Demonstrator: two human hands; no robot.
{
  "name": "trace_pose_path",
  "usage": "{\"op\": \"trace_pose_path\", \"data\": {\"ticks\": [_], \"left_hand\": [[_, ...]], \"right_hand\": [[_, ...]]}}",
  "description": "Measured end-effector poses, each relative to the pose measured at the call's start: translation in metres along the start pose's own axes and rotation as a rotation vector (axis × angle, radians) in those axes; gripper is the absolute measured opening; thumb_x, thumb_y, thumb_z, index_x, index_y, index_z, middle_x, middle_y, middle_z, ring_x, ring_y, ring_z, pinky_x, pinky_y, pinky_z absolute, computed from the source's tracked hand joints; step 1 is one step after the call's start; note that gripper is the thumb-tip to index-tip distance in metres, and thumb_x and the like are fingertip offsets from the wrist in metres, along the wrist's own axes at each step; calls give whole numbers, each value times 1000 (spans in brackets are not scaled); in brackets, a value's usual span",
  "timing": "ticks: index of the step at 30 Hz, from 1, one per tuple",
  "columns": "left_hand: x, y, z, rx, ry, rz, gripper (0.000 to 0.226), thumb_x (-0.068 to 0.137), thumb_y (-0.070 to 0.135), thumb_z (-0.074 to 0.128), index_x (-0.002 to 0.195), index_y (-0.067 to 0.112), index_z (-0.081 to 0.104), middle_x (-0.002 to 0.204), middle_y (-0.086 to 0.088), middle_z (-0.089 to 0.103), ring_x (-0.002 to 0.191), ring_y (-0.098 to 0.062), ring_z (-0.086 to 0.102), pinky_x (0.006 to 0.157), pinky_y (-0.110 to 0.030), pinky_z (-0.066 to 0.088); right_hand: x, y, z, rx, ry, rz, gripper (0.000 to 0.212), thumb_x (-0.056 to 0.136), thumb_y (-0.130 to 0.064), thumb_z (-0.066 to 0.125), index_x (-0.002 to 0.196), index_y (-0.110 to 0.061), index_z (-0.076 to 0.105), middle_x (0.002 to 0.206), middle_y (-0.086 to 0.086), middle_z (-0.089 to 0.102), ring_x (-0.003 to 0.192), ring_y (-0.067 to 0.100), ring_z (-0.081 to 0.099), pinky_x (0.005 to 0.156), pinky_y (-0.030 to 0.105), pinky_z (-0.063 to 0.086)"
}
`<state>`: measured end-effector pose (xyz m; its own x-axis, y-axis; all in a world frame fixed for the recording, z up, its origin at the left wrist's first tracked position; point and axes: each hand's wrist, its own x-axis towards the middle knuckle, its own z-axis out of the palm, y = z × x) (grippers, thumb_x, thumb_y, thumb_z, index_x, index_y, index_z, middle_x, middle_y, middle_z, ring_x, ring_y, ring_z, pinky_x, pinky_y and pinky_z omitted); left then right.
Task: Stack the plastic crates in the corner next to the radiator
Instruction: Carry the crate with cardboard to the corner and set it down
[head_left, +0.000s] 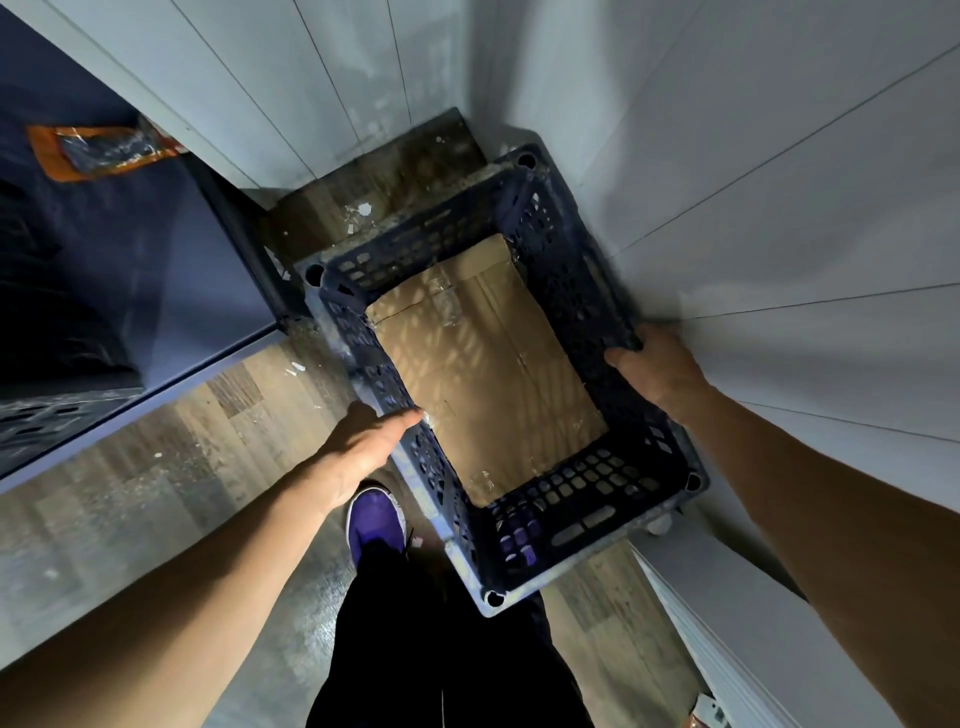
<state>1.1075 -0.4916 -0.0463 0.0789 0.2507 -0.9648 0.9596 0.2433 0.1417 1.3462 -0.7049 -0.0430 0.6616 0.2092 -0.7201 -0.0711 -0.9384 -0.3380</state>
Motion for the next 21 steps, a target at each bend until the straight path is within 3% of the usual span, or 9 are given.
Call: {"op": "trace_pose_path", "data": {"ticks": [2,5,9,11,15,17,21], "left_hand": [[-1,6,9,28,-71,6,62,93,52,54,146,21,44,152,-7,40,132,-32,47,102,-35,36],[-5,13,14,54,-63,8,61,96,50,50,148,19,41,156,-7,33,137,-30,41,111,-36,29],[-12,6,21,90,-41,2,57,98,44,48,147,16,42,156,-8,34,138,-28,40,111,-33,28],[-22,2,29,111,-9,0,57,100,39,47,149,10,38,155,-12,35,139,-28,38,111,-31,28],[-50,7,41,253,152,110,62,99,28,56,148,1,31,145,-18,46,132,-31,47,95,-26,38],[-59,9,47,355,137,163,58,98,27,56,147,6,34,141,-16,50,128,-30,52,87,-23,39],[-66,8,54,468,78,196,55,97,32,56,146,14,38,145,-9,46,129,-26,51,96,-25,43]], "right_hand": [[-1,3,-1,13,0,-8,31,90,-24,60,114,-3,61,107,16,67,92,29,64,78,33,52],[-7,3,3,4,-43,-62,31,90,-25,59,120,-16,58,104,3,63,84,17,58,63,24,44],[-17,10,7,-91,-27,-65,48,83,-32,56,128,-17,52,121,7,60,108,28,57,90,38,51],[-24,12,12,-155,-39,-43,62,81,-34,53,140,-17,44,137,12,53,121,33,51,101,45,47],[-47,7,13,-213,-90,-64,66,92,-23,55,152,-11,30,153,14,37,138,31,38,111,42,38],[-58,9,11,-210,-131,-74,57,94,-22,53,147,-10,36,148,15,42,135,31,41,108,40,40],[-76,18,10,-204,-183,-31,48,95,-27,50,141,-13,44,127,15,60,110,30,60,91,36,51]]}}
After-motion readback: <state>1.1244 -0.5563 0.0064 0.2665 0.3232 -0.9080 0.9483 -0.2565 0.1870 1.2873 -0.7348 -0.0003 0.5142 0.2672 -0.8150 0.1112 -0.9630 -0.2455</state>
